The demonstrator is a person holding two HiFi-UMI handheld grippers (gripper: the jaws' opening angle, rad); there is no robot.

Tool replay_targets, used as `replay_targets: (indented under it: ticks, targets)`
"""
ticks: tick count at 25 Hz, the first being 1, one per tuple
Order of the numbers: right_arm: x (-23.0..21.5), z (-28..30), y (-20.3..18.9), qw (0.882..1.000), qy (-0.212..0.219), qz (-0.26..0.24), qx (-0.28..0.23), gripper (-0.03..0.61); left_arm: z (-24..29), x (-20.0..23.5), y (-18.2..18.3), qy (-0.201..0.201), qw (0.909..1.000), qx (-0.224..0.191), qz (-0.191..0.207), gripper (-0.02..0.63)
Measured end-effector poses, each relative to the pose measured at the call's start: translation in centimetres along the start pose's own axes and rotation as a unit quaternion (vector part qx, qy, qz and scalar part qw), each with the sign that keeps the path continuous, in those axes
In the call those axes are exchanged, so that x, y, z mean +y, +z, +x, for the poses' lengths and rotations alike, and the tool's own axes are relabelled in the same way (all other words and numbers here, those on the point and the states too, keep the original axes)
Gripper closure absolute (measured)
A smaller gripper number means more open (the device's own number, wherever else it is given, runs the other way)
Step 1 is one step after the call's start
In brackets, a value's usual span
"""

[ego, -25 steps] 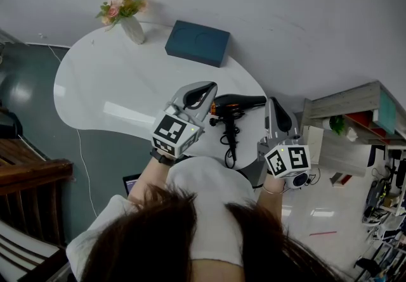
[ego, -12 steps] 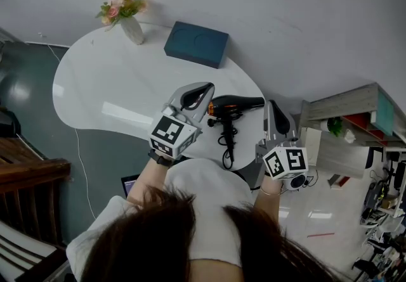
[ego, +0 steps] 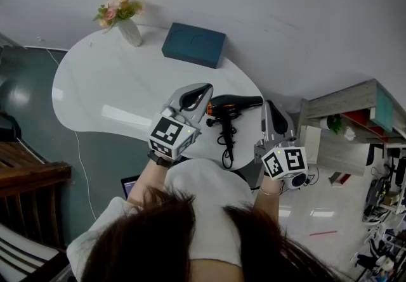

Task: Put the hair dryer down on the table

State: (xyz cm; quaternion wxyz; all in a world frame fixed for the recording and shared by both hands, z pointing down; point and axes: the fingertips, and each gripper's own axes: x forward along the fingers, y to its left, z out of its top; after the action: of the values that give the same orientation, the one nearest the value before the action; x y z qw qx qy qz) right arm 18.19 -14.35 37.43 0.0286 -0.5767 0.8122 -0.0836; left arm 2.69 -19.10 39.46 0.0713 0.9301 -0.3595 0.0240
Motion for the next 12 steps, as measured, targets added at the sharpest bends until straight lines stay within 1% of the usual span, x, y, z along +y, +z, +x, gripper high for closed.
replay_targets:
  ticks: [5, 12]
  targets:
    - [0.15, 0.03, 0.08, 1.000, -0.001, 0.002, 0.001, 0.577, -0.06, -0.28, 0.20, -0.007, 1.0000, -0.003, 0.005, 0.555]
    - [0.08, -0.11, 0.00, 1.000, -0.005, 0.007, -0.003, 0.577, -0.47, 0.06, -0.13, -0.001, 1.0000, -0.002, -0.003, 0.555]
